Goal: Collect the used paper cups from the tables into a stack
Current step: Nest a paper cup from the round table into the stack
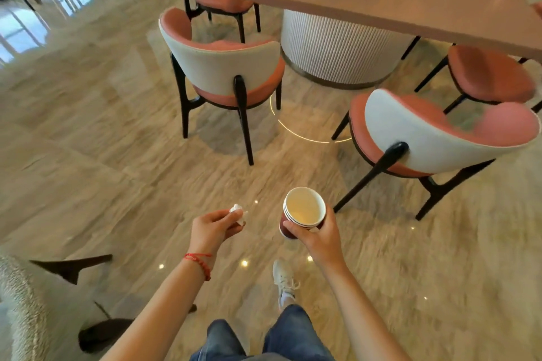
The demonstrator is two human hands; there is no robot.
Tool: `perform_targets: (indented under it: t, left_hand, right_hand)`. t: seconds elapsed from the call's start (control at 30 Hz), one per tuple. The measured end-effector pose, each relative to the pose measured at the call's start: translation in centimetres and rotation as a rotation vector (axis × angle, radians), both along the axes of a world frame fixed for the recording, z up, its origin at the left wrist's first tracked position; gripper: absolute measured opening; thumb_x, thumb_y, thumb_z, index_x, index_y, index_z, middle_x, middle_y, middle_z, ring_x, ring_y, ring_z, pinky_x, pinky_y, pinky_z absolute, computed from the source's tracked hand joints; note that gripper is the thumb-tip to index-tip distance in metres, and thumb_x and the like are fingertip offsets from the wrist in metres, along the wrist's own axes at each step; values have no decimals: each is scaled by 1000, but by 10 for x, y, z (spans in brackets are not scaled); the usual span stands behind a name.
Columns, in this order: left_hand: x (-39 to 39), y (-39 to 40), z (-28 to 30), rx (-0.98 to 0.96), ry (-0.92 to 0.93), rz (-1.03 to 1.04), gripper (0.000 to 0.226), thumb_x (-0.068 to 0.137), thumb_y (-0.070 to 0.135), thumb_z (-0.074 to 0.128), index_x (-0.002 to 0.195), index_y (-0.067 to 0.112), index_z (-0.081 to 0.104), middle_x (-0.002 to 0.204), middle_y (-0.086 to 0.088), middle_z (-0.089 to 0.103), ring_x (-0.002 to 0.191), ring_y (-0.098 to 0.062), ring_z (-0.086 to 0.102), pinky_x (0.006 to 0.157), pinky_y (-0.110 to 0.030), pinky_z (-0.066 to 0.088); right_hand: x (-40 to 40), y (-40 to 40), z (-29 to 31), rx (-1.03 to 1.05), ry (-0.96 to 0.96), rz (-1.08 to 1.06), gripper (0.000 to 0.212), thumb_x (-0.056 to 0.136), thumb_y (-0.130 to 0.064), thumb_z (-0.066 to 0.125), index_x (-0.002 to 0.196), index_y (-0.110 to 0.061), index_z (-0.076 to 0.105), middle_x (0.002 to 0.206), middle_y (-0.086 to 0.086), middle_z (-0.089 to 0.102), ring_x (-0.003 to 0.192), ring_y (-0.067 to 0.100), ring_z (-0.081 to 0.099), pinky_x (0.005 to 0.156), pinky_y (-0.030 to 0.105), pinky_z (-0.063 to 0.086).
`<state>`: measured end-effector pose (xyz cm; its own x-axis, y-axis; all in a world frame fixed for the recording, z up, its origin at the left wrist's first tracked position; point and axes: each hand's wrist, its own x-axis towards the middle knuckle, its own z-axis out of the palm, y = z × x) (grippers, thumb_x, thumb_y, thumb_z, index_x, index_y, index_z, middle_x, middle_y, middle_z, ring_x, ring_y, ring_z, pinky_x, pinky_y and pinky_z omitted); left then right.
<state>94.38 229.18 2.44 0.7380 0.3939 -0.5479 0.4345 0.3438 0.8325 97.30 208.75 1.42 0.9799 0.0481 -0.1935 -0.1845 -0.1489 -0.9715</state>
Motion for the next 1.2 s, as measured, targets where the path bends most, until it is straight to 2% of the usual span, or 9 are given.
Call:
perform_targets:
  t: [0.1, 0.23, 0.43, 0.5, 0.7, 0.83, 0.93, 1.07, 1.2]
  left_hand:
    - [42, -2, 10, -15, -10, 87, 5, 77, 9, 72, 72, 8, 73, 67, -6, 73, 66, -19, 67, 61, -20, 57]
    - [81, 1, 18, -18, -20, 188, 16, 76, 12, 73, 62, 17, 74, 69, -6, 74, 67, -16, 69, 59, -18, 55]
    - [102, 25, 28, -25, -24, 412, 7, 79, 11, 70, 72, 11, 73, 74, -6, 72, 70, -16, 68, 59, -17, 55]
    - [102, 41, 30, -36, -20, 493, 3, 80, 9, 69, 78, 9, 72, 76, -8, 72, 72, -18, 67, 61, -18, 57]
    - [87, 110, 29, -2, -19, 745, 6, 80, 9, 69, 75, 12, 70, 80, -10, 70, 75, -19, 66, 67, -21, 58]
    - [79, 168, 21, 0, -16, 859, 2, 80, 9, 68, 80, 9, 70, 85, -10, 70, 80, -20, 66, 62, -17, 57]
    - [82, 220, 20, -29, -30, 936, 8, 80, 6, 68, 74, 11, 69, 84, -12, 68, 80, -21, 64, 62, -18, 57]
    - [90, 290, 23, -32, -27, 966, 3, 80, 5, 68, 80, 6, 70, 81, -11, 68, 76, -19, 63, 58, -16, 55]
    - [101, 358, 29, -30, -49, 973, 4, 81, 4, 67, 79, 7, 70, 83, -12, 68, 77, -18, 63, 60, -17, 56]
  right_hand:
    - [60, -1, 10, -13, 6, 78, 67, 56, -27, 89, 111, -32, 51, 107, -10, 62, 93, -8, 60, 68, 8, 49]
    - [129, 6, 21, -51, 4, 208, 62, 56, -28, 89, 104, -34, 51, 102, -11, 63, 91, -7, 61, 70, 12, 50]
    - [189, 55, 27, -55, -50, 414, 63, 56, -14, 89, 105, -30, 51, 101, -7, 63, 84, -9, 60, 62, 5, 46]
    - [198, 83, 25, -45, -47, 505, 64, 58, -6, 88, 106, -29, 50, 103, -4, 61, 84, -11, 60, 60, 4, 46]
    - [209, 186, 20, -13, -25, 780, 66, 61, 2, 85, 108, -27, 49, 102, -6, 61, 85, -13, 61, 59, 4, 47]
    - [213, 264, 21, -2, -30, 916, 64, 62, 2, 84, 104, -29, 48, 100, -11, 60, 85, -16, 59, 62, 2, 45]
    - [220, 326, 24, 13, -23, 966, 63, 63, 5, 82, 106, -25, 47, 100, -7, 59, 82, -17, 59, 59, 2, 45]
    - [230, 403, 31, 41, -22, 981, 64, 63, 7, 81, 106, -25, 47, 100, -6, 60, 81, -16, 59, 58, 2, 45]
    - [244, 473, 34, 53, -50, 985, 65, 62, 8, 82, 110, -21, 49, 100, -4, 61, 82, -14, 60, 61, 3, 45]
